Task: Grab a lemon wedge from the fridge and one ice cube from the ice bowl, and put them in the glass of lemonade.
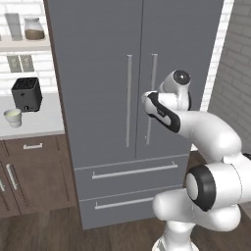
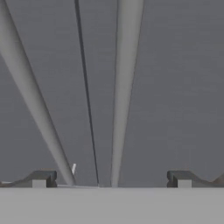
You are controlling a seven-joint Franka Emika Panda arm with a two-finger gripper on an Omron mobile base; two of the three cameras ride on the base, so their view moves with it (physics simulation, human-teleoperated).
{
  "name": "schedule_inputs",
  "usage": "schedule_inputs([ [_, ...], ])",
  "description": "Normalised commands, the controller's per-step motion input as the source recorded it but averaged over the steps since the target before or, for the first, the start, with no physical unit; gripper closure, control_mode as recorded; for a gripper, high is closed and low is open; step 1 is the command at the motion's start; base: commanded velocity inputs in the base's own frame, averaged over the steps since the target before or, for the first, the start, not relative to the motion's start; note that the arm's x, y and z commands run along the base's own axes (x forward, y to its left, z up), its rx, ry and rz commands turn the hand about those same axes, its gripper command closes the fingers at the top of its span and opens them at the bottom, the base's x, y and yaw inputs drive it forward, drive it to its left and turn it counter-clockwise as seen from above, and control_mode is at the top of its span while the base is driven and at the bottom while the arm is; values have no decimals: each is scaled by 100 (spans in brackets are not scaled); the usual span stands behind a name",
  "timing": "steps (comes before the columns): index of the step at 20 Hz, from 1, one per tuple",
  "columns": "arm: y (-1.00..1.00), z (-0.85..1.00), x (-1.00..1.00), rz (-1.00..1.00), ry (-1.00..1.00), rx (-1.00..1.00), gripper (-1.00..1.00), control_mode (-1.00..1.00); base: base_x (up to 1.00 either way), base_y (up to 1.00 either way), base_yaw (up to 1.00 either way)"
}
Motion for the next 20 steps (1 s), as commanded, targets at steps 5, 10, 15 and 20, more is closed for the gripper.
schedule_inputs([
  [5, 0, 27, 21, 0, 0, 0, -100, -100, 0, 0, 0],
  [10, 0, -7, 53, 0, 0, 0, -100, -100, 0, 0, 0],
  [15, -3, -24, 17, 0, 0, 0, -100, -100, 0, 0, 0],
  [20, -13, -7, 5, 0, 0, 0, -100, -100, 0, 0, 0],
])
